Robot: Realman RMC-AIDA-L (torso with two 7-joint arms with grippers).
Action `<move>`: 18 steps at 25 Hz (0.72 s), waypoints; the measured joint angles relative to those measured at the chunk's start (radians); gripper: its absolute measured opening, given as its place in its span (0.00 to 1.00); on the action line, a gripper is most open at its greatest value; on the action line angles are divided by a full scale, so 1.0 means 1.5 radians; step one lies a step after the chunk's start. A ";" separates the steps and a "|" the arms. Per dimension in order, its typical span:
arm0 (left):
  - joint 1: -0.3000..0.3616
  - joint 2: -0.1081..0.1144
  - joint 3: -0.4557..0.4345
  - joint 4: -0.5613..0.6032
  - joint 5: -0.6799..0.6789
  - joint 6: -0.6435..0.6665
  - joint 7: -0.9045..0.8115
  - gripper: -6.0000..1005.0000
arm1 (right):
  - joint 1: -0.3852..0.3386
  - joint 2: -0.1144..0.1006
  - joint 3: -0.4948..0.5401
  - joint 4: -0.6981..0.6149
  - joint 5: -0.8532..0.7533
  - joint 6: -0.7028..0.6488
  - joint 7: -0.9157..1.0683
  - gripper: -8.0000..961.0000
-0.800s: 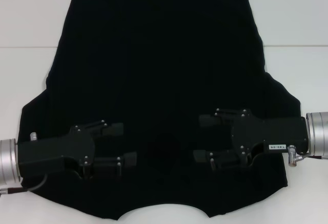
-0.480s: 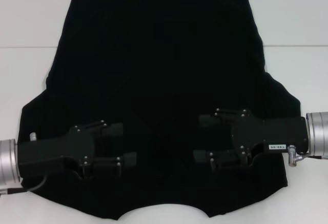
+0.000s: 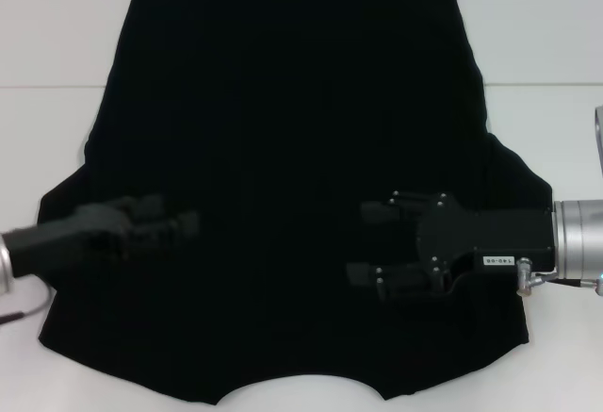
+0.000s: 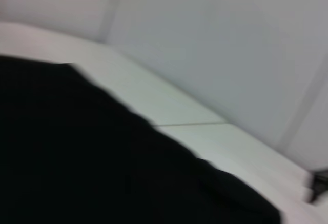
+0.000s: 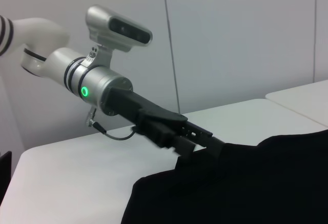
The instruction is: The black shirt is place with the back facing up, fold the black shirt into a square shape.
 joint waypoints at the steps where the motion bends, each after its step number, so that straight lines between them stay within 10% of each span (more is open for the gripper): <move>1: 0.001 0.000 -0.002 0.013 0.003 -0.023 -0.033 0.90 | 0.001 0.001 0.000 0.000 0.000 0.001 0.001 0.95; 18: 0.008 0.015 0.003 0.169 0.175 -0.155 -0.357 0.90 | 0.023 0.009 0.000 0.021 0.014 0.025 0.019 0.95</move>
